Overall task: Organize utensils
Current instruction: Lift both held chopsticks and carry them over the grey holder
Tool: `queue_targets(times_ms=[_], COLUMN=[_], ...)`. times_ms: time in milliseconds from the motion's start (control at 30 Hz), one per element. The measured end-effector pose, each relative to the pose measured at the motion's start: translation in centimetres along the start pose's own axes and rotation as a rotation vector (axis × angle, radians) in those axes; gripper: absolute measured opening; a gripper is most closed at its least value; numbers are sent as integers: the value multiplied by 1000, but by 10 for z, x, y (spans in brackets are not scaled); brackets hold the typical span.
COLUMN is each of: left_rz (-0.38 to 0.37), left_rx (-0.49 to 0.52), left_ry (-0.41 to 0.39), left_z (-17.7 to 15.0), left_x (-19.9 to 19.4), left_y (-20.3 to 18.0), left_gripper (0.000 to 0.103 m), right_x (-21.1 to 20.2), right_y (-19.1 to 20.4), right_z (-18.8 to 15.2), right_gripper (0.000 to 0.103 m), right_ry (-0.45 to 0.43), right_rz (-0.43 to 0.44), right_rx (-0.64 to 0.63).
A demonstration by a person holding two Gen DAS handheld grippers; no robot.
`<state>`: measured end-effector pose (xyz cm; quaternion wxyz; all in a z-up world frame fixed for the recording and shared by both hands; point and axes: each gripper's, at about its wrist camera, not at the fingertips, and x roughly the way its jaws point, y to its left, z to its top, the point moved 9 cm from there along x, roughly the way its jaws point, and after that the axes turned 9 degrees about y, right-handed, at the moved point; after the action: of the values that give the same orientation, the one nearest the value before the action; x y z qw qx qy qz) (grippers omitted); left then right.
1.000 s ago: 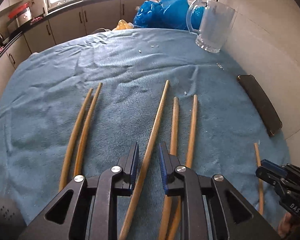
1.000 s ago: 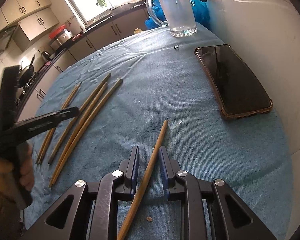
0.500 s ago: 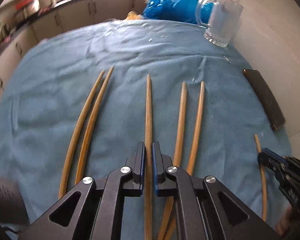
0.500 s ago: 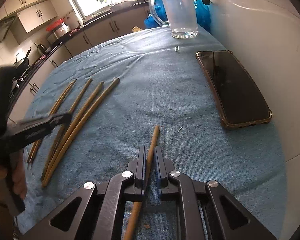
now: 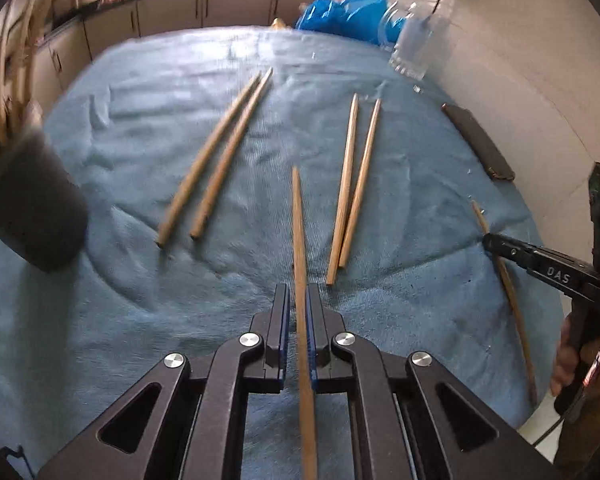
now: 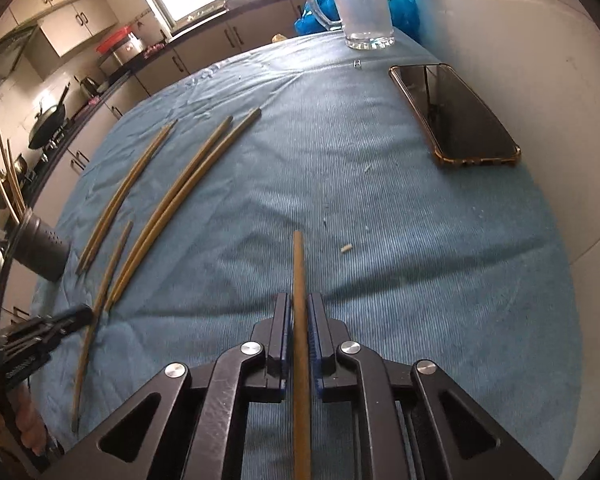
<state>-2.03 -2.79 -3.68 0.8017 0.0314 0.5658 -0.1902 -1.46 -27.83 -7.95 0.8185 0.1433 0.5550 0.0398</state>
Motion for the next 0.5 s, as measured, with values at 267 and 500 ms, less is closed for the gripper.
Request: queue_targets(times_ms=[267,500], left_rz=[-6,62], left_rx=[8,-4], left_ry=[45,113], left_z=[32,67], left_x=[8,47], left_y=[5,8], left_gripper=[14,14], right_x=[2,9], right_y=[7,5], right_z=[-5,4], right_gripper=[31,31], right_ry=[71,167], right_rz=[-62,-110], right_rx=[-54,-95])
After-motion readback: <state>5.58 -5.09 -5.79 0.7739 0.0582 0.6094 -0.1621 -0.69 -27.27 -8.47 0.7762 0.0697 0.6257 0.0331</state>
